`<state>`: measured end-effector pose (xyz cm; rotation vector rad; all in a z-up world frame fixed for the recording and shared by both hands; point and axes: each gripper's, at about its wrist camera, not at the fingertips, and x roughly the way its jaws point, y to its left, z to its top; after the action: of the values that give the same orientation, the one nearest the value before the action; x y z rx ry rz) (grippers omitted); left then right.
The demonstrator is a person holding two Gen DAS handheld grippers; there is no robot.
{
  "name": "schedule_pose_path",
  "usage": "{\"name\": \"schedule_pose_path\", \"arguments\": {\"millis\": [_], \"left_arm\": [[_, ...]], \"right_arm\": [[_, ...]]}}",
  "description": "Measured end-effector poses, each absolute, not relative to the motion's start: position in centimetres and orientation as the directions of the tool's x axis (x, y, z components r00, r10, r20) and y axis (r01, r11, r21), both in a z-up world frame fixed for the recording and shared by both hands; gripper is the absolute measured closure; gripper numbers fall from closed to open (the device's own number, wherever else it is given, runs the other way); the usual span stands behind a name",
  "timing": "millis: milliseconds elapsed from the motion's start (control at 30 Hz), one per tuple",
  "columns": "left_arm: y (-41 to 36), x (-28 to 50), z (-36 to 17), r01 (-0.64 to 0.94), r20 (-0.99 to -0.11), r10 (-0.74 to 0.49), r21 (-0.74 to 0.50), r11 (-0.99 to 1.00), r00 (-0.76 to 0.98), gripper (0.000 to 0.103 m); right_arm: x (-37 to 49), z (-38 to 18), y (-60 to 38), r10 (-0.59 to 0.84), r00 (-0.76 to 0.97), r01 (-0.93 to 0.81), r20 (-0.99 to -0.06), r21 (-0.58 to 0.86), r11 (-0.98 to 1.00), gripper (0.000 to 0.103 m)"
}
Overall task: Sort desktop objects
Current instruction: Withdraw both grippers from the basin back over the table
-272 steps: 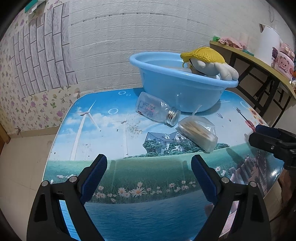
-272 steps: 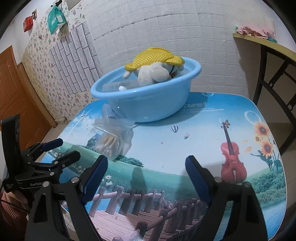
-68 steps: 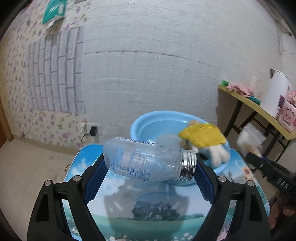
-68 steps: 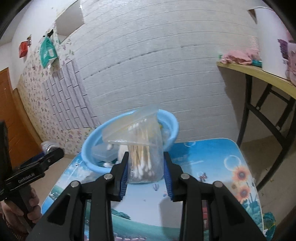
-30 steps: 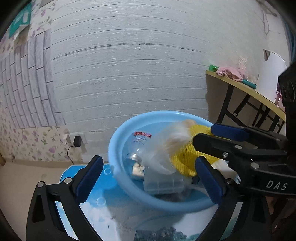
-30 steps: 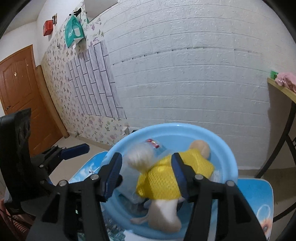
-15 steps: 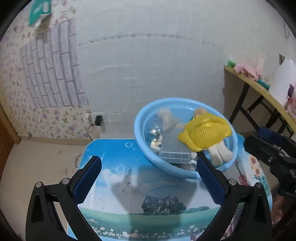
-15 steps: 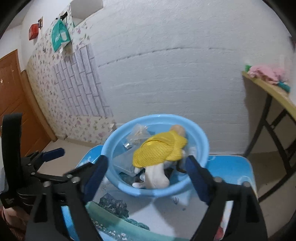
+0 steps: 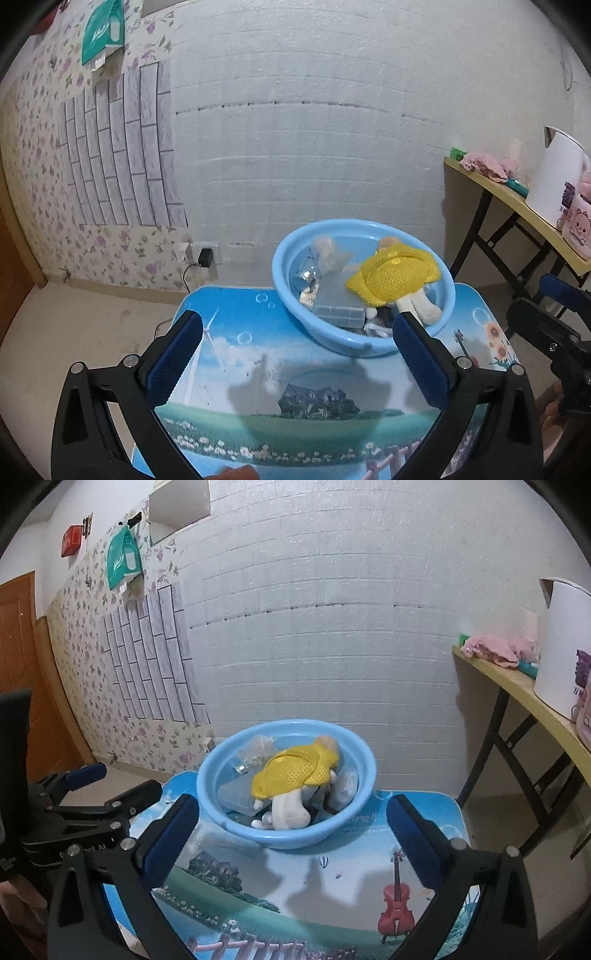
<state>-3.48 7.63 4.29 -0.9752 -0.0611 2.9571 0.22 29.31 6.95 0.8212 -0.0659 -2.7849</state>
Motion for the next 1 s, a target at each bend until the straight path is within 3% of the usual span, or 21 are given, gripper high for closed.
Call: {"name": "schedule_pose_path", "arguments": {"millis": [500,1000], "left_arm": [[8.1,-1.9,4.3,-0.029,-0.626,0.04,-0.028,-0.999,-0.779,0.0],[8.2,-0.7,3.9,-0.056,-0.638,0.059,-0.024,-0.998,-0.768,0.0]], "right_arm": [[0.9,7.1,29.8,-0.166,-0.823,0.134,-0.544,0.098,-0.986,0.0],[1.4,6.8,28.3,-0.178,-0.814,0.165,-0.554,0.073,-0.984,0.0]]}}
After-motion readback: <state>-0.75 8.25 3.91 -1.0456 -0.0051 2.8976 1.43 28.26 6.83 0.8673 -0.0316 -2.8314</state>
